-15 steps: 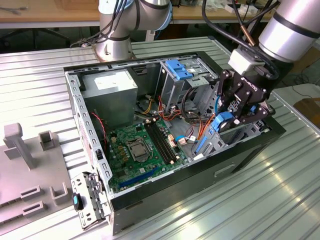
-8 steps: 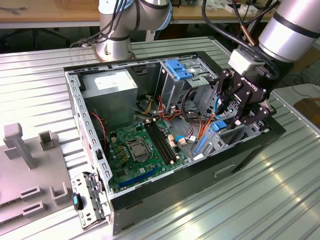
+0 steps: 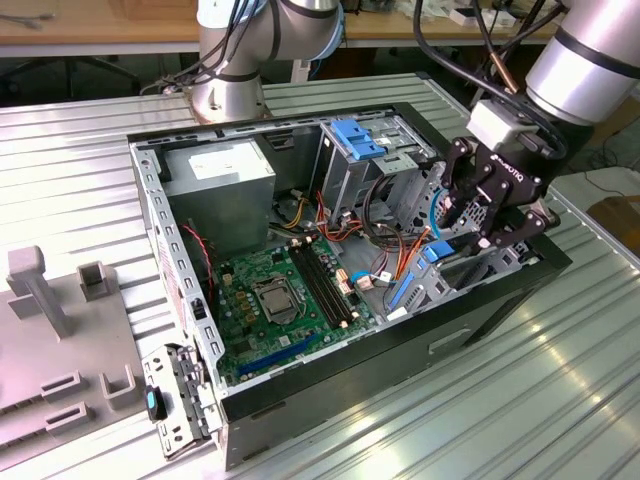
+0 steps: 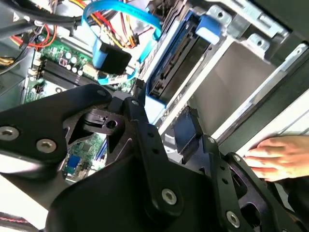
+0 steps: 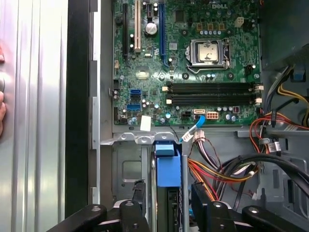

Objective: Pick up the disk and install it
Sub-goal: 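Insert the disk into the insertion slot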

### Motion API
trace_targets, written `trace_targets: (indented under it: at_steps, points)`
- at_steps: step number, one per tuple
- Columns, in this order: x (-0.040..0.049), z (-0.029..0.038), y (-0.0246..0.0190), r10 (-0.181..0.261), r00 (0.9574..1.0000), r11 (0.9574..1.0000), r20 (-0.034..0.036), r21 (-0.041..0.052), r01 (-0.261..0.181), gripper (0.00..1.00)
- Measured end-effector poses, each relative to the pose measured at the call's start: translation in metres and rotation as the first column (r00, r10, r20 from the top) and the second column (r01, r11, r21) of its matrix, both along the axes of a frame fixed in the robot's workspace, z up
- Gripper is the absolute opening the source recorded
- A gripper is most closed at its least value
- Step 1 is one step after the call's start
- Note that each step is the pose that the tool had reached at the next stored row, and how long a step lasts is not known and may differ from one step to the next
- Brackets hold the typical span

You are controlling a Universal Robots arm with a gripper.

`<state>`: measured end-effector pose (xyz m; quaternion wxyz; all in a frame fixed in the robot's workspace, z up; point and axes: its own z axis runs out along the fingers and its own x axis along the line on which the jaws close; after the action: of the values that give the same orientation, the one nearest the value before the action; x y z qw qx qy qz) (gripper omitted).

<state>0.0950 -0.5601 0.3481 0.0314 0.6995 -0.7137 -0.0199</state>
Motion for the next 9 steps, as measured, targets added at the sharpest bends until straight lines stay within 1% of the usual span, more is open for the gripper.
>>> trace_targets:
  at_steps: [2, 3, 4, 5, 6, 7, 8, 9]
  points:
    - [0.0038, -0.0011, 0.0000, -0.001, 0.9999, 1.0000, 0.0143, 0.0001, 0.001, 0.49]
    - [0.0052, -0.0014, 0.0000, -0.001, 0.9998, 1.0000, 0.0189, 0.0001, 0.001, 0.42]
    - [0.0061, -0.0017, 0.0000, -0.001, 0.9998, 1.0000, 0.0214, 0.0001, 0.001, 0.36]
    - [0.0081, -0.0022, 0.0000, -0.002, 0.9996, 1.0000, 0.0270, 0.0001, 0.002, 0.30]
    - [0.0091, -0.0027, 0.0000, -0.003, 0.9995, 1.0000, 0.0308, 0.0001, 0.003, 0.24]
    - [0.0103, -0.0036, 0.0000, -0.004, 0.9993, 1.0000, 0.0370, 0.0003, 0.004, 0.18]
    - [0.0105, -0.0048, 0.0000, -0.004, 0.9992, 1.0000, 0.0402, 0.0003, 0.004, 0.12]
    - [0.0106, -0.0059, 0.0000, -0.004, 0.9991, 1.0000, 0.0418, 0.0003, 0.004, 0.12]
